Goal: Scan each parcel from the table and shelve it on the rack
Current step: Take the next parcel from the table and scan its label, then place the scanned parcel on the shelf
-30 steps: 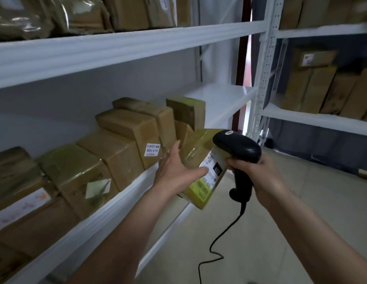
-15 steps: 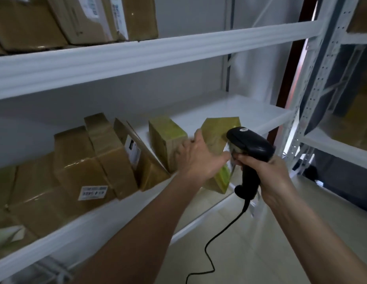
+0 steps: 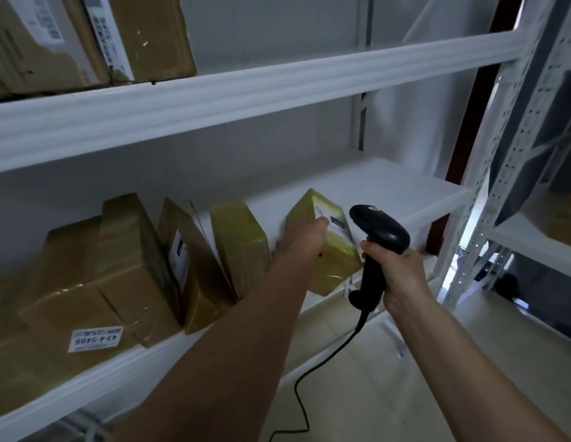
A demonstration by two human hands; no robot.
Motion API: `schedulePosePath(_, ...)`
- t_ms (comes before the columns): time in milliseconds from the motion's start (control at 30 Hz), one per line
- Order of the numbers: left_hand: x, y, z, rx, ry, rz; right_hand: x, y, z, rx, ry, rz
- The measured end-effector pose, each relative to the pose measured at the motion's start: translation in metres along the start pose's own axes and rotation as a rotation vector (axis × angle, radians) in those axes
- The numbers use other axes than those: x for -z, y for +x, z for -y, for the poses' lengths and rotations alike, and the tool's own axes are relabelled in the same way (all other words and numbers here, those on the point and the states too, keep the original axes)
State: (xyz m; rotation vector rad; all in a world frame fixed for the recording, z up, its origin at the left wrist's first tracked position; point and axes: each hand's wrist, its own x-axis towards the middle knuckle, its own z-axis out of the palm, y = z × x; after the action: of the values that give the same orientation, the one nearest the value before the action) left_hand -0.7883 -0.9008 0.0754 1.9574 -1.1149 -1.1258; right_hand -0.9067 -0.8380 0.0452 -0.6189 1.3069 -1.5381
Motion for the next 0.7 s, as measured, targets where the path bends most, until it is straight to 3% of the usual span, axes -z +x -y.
schedulePosePath(67, 0.003, 0.009, 0.005, 0.055, -0.188, 0.012, -0.003, 0.008, -0.001, -0.017, -0.019, 0.017)
schedulePosePath(167, 0.007, 0.013, 0.013, -0.016, -0.131, -0.066, -0.015, 0.013, -0.005, -0.057, -0.036, 0.081)
schedulePosePath(267, 0.005, 0.010, 0.027, -0.335, 0.113, -0.196, -0.029, 0.014, -0.007, -0.081, -0.032, 0.126)
schedulePosePath(333, 0.007, 0.003, 0.040, -0.661, 0.355, -0.290, -0.036, 0.017, -0.009, -0.083, -0.036, 0.132)
schedulePosePath(400, 0.012, 0.002, 0.050, -0.932, 0.642, -0.261, -0.039, 0.021, -0.010, -0.081, -0.045, 0.146)
schedulePosePath(433, 0.015, 0.000, 0.051, -0.980, 0.805, -0.217, -0.041, 0.023, -0.010, -0.084, -0.049, 0.158)
schedulePosePath(567, 0.021, -0.003, 0.046, -0.861, 1.355, -0.274, -0.049, 0.025, -0.012, -0.084, -0.093, 0.221)
schedulePosePath(700, 0.027, 0.004, 0.042, -0.720, 1.563, -0.286, -0.064, 0.025, -0.018, -0.079, -0.138, 0.266)
